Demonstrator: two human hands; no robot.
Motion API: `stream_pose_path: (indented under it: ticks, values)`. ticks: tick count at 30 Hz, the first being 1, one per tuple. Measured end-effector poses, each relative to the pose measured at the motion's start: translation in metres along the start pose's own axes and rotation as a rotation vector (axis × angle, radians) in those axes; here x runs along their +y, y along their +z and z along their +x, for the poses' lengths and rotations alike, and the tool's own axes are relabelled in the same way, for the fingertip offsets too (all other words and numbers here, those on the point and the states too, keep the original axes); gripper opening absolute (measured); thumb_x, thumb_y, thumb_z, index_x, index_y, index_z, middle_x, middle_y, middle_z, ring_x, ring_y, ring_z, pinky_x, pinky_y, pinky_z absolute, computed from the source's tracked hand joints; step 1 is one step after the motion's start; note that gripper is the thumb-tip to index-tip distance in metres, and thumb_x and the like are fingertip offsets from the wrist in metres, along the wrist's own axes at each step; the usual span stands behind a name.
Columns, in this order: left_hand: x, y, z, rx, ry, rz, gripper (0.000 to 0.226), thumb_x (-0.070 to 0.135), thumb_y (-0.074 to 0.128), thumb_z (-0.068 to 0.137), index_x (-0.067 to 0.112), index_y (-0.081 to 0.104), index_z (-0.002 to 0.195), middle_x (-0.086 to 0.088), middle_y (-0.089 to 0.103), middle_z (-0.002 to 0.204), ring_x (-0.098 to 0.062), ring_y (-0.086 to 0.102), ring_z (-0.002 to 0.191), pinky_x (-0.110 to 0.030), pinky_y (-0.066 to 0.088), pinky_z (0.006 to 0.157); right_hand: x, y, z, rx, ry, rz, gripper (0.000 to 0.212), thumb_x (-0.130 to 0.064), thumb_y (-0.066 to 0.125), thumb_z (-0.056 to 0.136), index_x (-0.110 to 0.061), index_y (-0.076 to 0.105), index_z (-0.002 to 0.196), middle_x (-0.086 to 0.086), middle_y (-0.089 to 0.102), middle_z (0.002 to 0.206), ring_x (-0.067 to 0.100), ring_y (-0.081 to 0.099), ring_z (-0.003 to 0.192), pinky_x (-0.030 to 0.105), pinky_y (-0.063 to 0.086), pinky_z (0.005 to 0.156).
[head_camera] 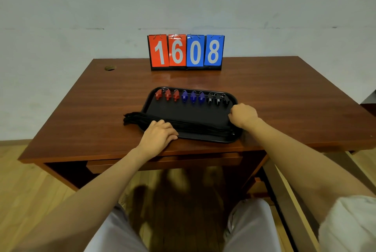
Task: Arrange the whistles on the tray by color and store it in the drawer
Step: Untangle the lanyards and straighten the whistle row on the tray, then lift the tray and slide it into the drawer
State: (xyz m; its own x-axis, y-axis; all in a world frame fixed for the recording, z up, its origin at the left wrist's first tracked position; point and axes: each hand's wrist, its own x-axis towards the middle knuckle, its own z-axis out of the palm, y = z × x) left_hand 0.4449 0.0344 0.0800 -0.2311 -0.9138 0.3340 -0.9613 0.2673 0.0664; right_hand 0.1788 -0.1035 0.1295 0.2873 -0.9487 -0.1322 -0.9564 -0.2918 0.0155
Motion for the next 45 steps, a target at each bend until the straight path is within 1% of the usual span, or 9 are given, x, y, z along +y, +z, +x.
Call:
stream_pose_path:
  ticks: [2, 7, 13, 18, 20, 25, 30, 38, 45]
  values:
    - [-0.004, -0.005, 0.003, -0.047, -0.069, -0.015, 0.021, 0.031, 0.056, 0.093, 0.023, 0.073, 0.102, 0.004, 0.069, 0.104, -0.020, 0.059, 0.095, -0.030, 0.035, 0.079, 0.000, -0.003, -0.003, 0.003, 0.025, 0.008, 0.024, -0.026, 0.047, 0.096, -0.009, 0.050, 0.080, 0.009, 0.053, 0.086, 0.029, 0.050, 0.076, 0.034, 0.042, 0.067]
    - [-0.018, -0.011, 0.010, -0.131, -0.306, 0.071, 0.029, 0.021, 0.047, 0.097, 0.021, 0.065, 0.119, 0.001, 0.060, 0.127, -0.023, 0.053, 0.115, -0.036, 0.037, 0.092, 0.001, -0.012, -0.003, -0.117, 0.032, 0.163, 0.039, -0.043, 0.055, 0.091, -0.008, 0.067, 0.076, 0.007, 0.067, 0.082, 0.026, 0.062, 0.075, 0.038, 0.054, 0.077]
    - [-0.015, -0.014, 0.013, -0.222, -0.578, 0.034, 0.041, 0.023, 0.033, 0.098, 0.008, 0.050, 0.132, -0.010, 0.040, 0.142, -0.032, 0.039, 0.127, -0.044, 0.032, 0.103, 0.002, -0.011, -0.007, 0.148, 0.013, 0.254, 0.046, -0.045, 0.049, 0.094, -0.005, 0.070, 0.083, 0.002, 0.053, 0.060, 0.030, 0.058, 0.069, 0.030, 0.043, 0.061]
    - [0.007, -0.008, 0.012, -0.144, -0.819, -0.133, 0.049, 0.037, 0.039, 0.097, 0.003, 0.041, 0.133, -0.019, 0.042, 0.133, -0.037, 0.041, 0.122, -0.046, 0.033, 0.101, 0.000, -0.004, 0.006, 0.159, 0.001, 0.260, 0.027, -0.019, 0.041, 0.097, -0.004, 0.059, 0.111, 0.017, 0.059, 0.111, 0.036, 0.054, 0.103, 0.041, 0.047, 0.076]
    - [0.010, -0.008, 0.017, -0.150, -0.884, -0.148, 0.049, 0.036, 0.043, 0.096, 0.002, 0.041, 0.131, -0.019, 0.045, 0.133, -0.037, 0.042, 0.123, -0.046, 0.032, 0.102, 0.001, 0.001, 0.013, 0.087, 0.032, 0.264, 0.029, -0.015, 0.038, 0.096, -0.004, 0.054, 0.117, 0.019, 0.056, 0.118, 0.038, 0.051, 0.108, 0.044, 0.047, 0.082]
    - [-0.001, -0.012, 0.037, -0.250, -0.949, -0.246, 0.033, 0.025, 0.048, 0.094, 0.009, 0.057, 0.121, -0.017, 0.044, 0.132, -0.036, 0.043, 0.120, -0.043, 0.030, 0.102, 0.004, 0.007, 0.024, 0.061, 0.068, 0.307, 0.033, -0.020, 0.035, 0.099, -0.005, 0.051, 0.124, 0.019, 0.057, 0.122, 0.038, 0.054, 0.108, 0.044, 0.049, 0.086]
    - [-0.002, -0.010, 0.049, -0.196, -1.003, -0.313, 0.049, 0.017, 0.048, 0.093, -0.001, 0.032, 0.135, -0.022, 0.041, 0.136, -0.038, 0.043, 0.123, -0.045, 0.030, 0.104, 0.002, 0.005, 0.033, 0.046, 0.066, 0.341, 0.037, -0.022, 0.035, 0.100, -0.003, 0.048, 0.129, 0.021, 0.054, 0.127, 0.038, 0.052, 0.114, 0.042, 0.046, 0.089]
    - [-0.019, 0.000, 0.065, -0.245, -0.906, -0.257, 0.048, 0.006, 0.048, 0.091, 0.001, 0.034, 0.136, -0.019, 0.047, 0.133, -0.038, 0.045, 0.122, -0.045, 0.031, 0.103, -0.009, 0.005, 0.041, 0.024, 0.127, 0.510, 0.033, -0.018, 0.037, 0.098, -0.003, 0.058, 0.118, 0.021, 0.060, 0.123, 0.038, 0.056, 0.110, 0.043, 0.048, 0.092]
    - [-0.027, 0.008, 0.074, -0.273, -0.787, -0.223, 0.050, -0.001, 0.043, 0.090, 0.006, 0.038, 0.139, -0.018, 0.044, 0.136, -0.037, 0.045, 0.122, -0.044, 0.033, 0.101, -0.007, 0.016, 0.038, -0.011, 0.229, 0.639, 0.029, -0.015, 0.040, 0.095, -0.003, 0.066, 0.103, 0.020, 0.067, 0.109, 0.032, 0.062, 0.091, 0.032, 0.047, 0.076]
